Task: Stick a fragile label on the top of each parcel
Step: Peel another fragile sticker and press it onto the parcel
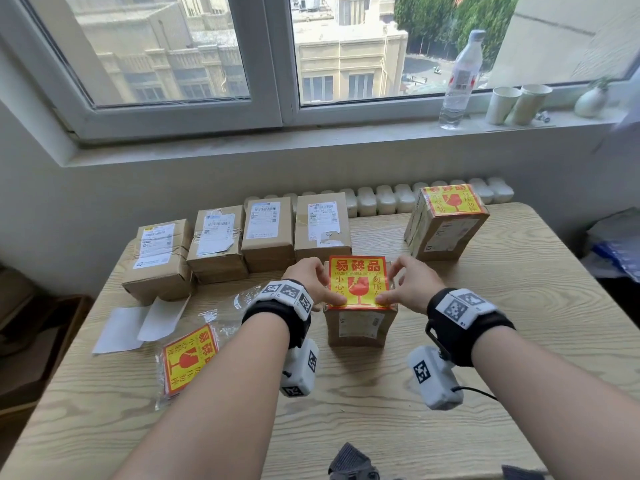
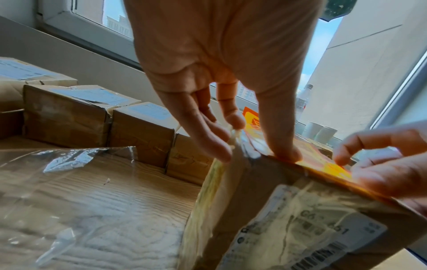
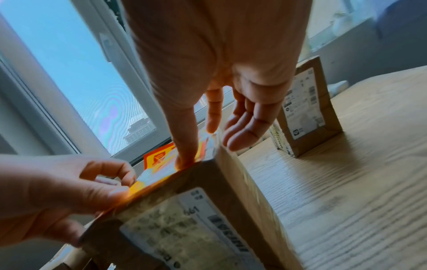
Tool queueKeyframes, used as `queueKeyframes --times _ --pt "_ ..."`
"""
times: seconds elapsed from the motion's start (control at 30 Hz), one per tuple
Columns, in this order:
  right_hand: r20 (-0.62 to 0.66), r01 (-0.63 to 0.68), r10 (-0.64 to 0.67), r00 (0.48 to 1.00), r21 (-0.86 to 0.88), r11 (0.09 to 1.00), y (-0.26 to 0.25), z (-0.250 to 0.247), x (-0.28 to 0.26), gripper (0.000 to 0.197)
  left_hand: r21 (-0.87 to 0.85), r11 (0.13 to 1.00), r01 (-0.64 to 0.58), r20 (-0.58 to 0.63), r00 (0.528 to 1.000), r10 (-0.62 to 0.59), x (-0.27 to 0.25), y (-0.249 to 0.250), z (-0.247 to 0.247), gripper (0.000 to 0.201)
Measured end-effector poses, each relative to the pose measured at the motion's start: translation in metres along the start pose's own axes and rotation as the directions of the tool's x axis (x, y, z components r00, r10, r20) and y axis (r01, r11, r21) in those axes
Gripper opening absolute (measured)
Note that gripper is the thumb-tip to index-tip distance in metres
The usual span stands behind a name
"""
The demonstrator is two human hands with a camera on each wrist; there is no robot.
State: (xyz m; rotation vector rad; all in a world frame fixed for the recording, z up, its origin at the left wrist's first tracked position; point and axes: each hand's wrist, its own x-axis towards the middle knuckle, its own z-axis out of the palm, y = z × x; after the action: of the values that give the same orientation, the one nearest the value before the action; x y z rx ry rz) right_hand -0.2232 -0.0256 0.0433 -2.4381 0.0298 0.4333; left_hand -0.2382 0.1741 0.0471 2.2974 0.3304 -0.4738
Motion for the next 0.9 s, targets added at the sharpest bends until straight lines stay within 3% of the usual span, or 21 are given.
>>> queueKeyframes --times 0.13,0.23,0.37,0.4,0.47,0.6,0.73,0.9 --pt "0.061 0.009 -0.011 0.998 0.031 0.999 0.007 0.003 0.001 0.057 -0.016 1.000 -0.019 0.048 0.999 0.019 0.000 -0.005 0.000 0.057" --pt "0.112 -0.022 0.011 0.994 0.104 0.994 0.008 0.005 0.004 0.053 0.009 1.000 -0.023 0.090 0.996 0.022 0.002 -0.005 -0.004 0.053" --pt "-0.091 0.069 -0.062 0.994 0.085 0.994 0.002 -0.004 0.007 0.029 0.100 0.992 -0.081 -0.073 0.993 0.089 0.008 0.002 -0.011 0.040" --pt "-0.100 0.095 -0.091 0.991 0.037 0.995 -0.001 -0.004 0.007 0.030 0.098 0.988 -0.117 -0.107 0.986 0.127 0.010 0.005 -0.009 0.042" --pt "-0.030 0.132 -0.135 0.990 -0.091 0.987 -0.009 0.001 0.008 0.051 0.131 0.973 -0.188 -0.107 0.973 0.202 0.014 0.010 -0.003 0.059" --pt "0.099 0.153 -0.136 0.986 -0.188 0.970 -0.014 0.011 0.011 0.076 0.287 0.942 -0.174 0.039 0.985 0.170 0.019 0.013 0.004 0.084" --pt "0.123 0.156 -0.136 0.983 -0.168 0.973 -0.012 0.011 0.011 0.076 0.276 0.944 -0.180 0.109 0.982 0.156 0.024 0.005 0.002 0.084" --pt "0.099 0.105 -0.094 0.991 -0.109 0.988 -0.013 0.004 0.009 0.069 0.169 0.978 -0.120 0.081 0.991 0.107 0.021 -0.001 -0.004 0.081"
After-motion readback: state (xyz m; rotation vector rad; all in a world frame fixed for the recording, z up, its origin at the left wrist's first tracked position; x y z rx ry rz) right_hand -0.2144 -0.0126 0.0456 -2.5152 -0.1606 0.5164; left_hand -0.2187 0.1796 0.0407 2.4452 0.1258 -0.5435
